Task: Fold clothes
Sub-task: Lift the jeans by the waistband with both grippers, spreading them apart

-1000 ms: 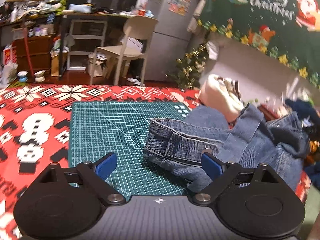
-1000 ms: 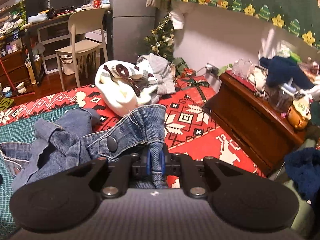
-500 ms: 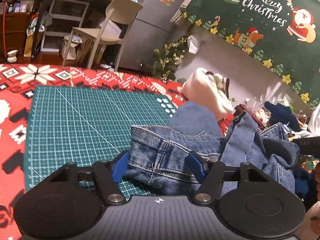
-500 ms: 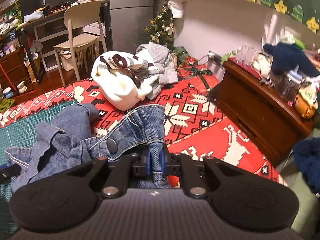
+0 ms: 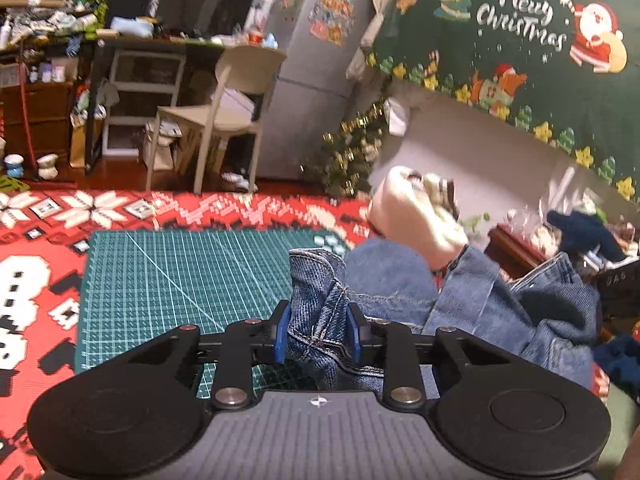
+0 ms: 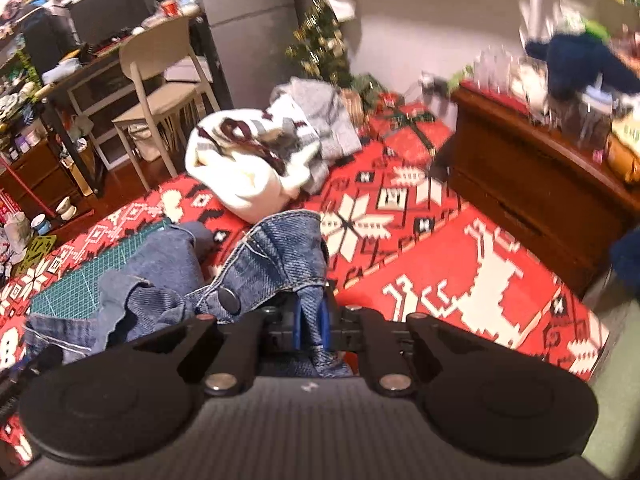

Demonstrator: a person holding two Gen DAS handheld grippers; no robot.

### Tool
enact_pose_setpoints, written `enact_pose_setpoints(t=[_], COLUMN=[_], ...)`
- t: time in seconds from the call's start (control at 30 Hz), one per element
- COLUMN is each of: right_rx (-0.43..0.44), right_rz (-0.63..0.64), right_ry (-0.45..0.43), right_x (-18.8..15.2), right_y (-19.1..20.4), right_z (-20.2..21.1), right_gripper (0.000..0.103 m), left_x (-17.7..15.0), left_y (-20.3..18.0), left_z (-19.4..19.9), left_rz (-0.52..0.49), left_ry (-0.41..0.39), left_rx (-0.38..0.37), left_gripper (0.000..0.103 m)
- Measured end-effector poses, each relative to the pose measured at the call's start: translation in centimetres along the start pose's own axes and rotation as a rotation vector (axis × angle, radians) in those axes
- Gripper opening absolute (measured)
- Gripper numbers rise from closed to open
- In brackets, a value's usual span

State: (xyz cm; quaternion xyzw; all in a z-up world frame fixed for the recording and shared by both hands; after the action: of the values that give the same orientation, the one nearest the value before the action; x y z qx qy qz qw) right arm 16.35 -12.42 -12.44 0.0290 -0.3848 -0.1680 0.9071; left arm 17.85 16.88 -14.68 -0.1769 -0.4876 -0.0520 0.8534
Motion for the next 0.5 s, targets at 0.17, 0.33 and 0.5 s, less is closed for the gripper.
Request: enact_pose_setpoints(t=[0.17, 0.33, 0.5], right_rx=[0.025, 0.124, 0.219], right_rz=[0.036, 0.012, 0.044], right_ry=[-0.079, -0.154, -0.258], right_x=[0.4, 1.4, 3.0], right_y=[0.9, 1.4, 2.6], right_z=[2.2, 5.8, 10.8], right_gripper=[0.009, 0.009, 0.008], left_x=[1.4, 3.1, 4.8], left_y=[-1.9, -2.3, -2.6], left_z=[3.7, 8.4, 13.2], left_rz=[-0.037, -0.029, -0.017], left_ry=[-0.080, -0.170, -0.262], left_rx=[0.034, 0.099, 0.168], left_gripper=[0.027, 0.027, 0.027])
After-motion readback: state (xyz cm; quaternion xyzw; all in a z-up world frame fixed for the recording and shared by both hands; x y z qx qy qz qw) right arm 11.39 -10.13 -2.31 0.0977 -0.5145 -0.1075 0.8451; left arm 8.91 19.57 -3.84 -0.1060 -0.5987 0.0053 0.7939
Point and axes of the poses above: each gripper's, at about its wrist camera, not at the fingertips, and z roughly against the way its jaws point, y to its left, x to its top, the point moved 8 cm from there along -z, roughly the way its jaws point, and after that the axes turned 3 degrees about -z, right-handed, at the moved point
